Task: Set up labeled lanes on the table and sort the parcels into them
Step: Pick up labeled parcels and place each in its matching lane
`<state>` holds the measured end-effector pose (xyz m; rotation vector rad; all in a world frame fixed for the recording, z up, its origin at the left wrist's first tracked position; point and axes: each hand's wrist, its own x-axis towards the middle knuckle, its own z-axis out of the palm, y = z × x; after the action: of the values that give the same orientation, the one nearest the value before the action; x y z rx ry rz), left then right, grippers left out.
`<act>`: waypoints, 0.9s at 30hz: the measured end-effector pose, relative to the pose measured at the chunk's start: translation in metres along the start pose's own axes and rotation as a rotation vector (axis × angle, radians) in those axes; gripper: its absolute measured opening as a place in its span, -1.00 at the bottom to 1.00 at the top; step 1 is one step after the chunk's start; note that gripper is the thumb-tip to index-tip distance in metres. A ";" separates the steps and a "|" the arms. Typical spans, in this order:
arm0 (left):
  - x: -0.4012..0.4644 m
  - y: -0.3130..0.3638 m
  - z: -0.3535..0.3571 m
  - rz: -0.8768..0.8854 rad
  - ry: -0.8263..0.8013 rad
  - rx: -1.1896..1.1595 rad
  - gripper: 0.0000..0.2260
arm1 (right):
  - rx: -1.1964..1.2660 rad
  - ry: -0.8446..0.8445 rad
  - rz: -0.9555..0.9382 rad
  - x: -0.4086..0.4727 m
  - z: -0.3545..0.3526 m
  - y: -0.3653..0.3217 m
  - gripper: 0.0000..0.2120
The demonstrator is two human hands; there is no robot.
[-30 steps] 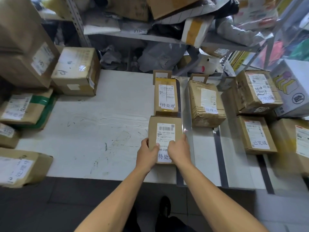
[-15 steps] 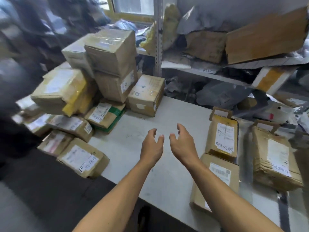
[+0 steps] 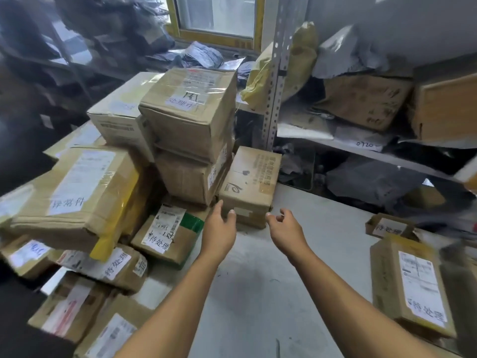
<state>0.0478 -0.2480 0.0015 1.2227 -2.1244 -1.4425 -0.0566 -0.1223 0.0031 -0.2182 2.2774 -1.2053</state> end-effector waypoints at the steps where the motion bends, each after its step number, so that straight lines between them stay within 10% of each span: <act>1: 0.014 0.000 0.001 0.003 -0.017 0.014 -0.50 | 0.020 0.013 0.026 0.013 0.003 -0.003 -0.38; 18: 0.070 -0.001 0.045 0.101 0.033 0.314 -0.47 | 0.154 0.198 0.063 0.080 0.012 -0.003 -0.81; 27: 0.035 0.009 0.088 0.098 -0.106 0.470 -0.26 | 0.170 0.315 -0.001 0.039 -0.006 0.025 -0.68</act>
<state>-0.0339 -0.2198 -0.0373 1.1861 -2.6550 -1.0164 -0.0895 -0.1183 -0.0296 0.0375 2.4167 -1.5153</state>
